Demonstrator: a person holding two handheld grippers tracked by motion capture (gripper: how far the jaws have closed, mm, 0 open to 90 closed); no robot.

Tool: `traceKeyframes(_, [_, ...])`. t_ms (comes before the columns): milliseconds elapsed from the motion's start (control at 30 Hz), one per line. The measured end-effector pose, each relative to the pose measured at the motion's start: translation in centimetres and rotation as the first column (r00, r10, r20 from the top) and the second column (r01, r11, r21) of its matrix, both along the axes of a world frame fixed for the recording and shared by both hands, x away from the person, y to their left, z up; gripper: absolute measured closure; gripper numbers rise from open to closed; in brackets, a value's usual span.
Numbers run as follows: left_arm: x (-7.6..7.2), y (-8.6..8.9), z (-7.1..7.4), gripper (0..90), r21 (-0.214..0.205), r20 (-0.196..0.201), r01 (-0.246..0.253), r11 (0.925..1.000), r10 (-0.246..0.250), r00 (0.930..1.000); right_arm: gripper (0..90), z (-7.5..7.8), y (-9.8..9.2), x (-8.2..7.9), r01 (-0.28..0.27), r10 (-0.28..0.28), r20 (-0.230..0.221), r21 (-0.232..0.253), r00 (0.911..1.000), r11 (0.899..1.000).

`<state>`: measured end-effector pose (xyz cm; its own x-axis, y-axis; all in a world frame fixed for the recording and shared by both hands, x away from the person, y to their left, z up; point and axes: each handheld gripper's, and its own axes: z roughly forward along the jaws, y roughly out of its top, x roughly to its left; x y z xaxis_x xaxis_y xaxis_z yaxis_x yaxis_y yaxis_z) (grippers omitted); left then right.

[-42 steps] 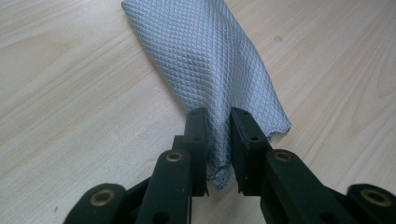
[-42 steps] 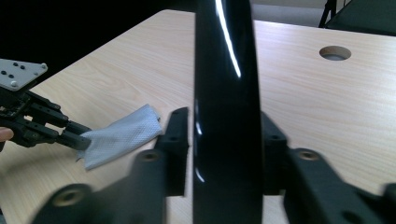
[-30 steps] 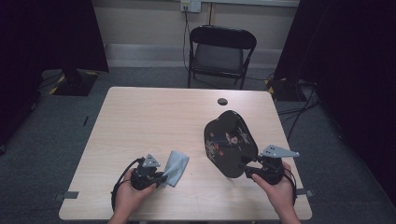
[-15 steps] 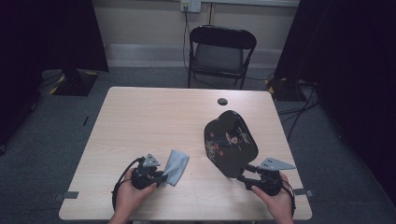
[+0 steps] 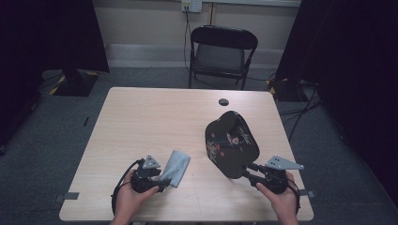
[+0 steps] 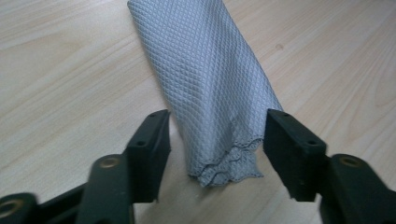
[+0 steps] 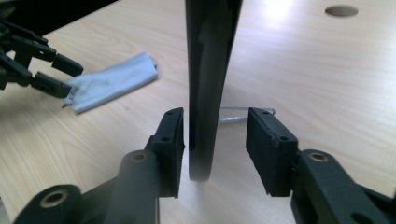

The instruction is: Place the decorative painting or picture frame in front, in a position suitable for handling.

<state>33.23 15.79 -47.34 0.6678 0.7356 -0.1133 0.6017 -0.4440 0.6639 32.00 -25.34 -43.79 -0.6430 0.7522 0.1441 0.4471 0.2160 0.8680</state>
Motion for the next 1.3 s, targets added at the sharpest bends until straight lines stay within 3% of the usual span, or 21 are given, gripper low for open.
traceKeyframes(67, [-0.1, -0.2, 0.3, 36.9, -0.002, 0.006, -0.008, 1.0000, 0.008, 0.9999, 61.2, 0.4, -0.2, 0.0, 0.002, -0.002, 0.015, 0.009, 0.9999, 1.000])
traceKeyframes(267, [0.0, -1.2, 0.8, 32.6, -0.012, 0.021, -0.030, 0.9995, 0.031, 0.9993, 69.1, 0.6, -0.2, 0.2, -0.008, 0.008, 0.004, 0.026, 1.0000, 1.000])
traceKeyframes(333, [0.3, -1.9, 0.7, 25.2, 0.006, 0.001, -0.025, 0.9997, 0.025, 0.9997, 72.3, 0.6, 0.0, 0.2, -0.011, 0.011, 0.001, 0.021, 0.9999, 1.000])
traceKeyframes(467, [0.7, -2.1, 0.4, 23.9, 0.007, -0.021, -0.033, 0.9994, 0.033, 0.9992, 78.9, 0.5, 0.1, 0.2, -0.009, 0.010, -0.027, 0.038, 0.9996, 0.999])
traceKeyframes(667, [1.0, -2.5, 0.0, 37.4, 0.026, -0.009, -0.031, 0.9992, 0.031, 0.9995, 78.4, 0.4, 0.2, 0.2, 0.015, -0.013, -0.041, 0.056, 0.9991, 0.998])
traceKeyframes(867, [1.2, -2.9, -0.4, 36.6, 0.031, 0.008, -0.029, 0.9991, 0.029, 0.9996, 77.2, 0.4, 0.2, 0.3, 0.023, -0.020, -0.054, 0.058, 0.9984, 0.998])
traceKeyframes(1033, [1.3, -3.0, -0.6, 41.2, 0.031, 0.012, -0.029, 0.9991, 0.029, 0.9995, 78.8, 0.4, 0.6, 0.1, 0.023, -0.023, -0.036, 0.026, 0.9991, 0.999])
traceKeyframes(1133, [1.4, -3.1, -0.5, 45.1, 0.064, 0.009, -0.021, 0.9977, 0.020, 0.9998, 79.0, 0.4, 0.6, 0.2, 0.022, -0.021, -0.036, 0.026, 0.9991, 0.999])
traceKeyframes(1167, [1.5, -3.2, -0.4, 47.6, 0.113, 0.022, -0.011, 0.9936, 0.008, 0.9997, 79.2, 0.4, 0.6, 0.2, 0.025, -0.025, -0.029, 0.020, 0.9993, 0.999])
traceKeyframes(1233, [1.6, -3.2, -0.3, 53.7, 0.129, 0.024, -0.004, 0.9916, 0.001, 0.9997, 79.3, 0.4, 0.6, 0.2, 0.029, -0.028, -0.034, 0.018, 0.9990, 0.999])
traceKeyframes(1300, [1.7, -3.0, -0.1, 66.5, 0.145, 0.018, 0.002, 0.9894, -0.005, 0.9998, 79.3, 0.4, 0.6, 0.3, 0.031, -0.030, -0.034, 0.020, 0.9990, 0.999])
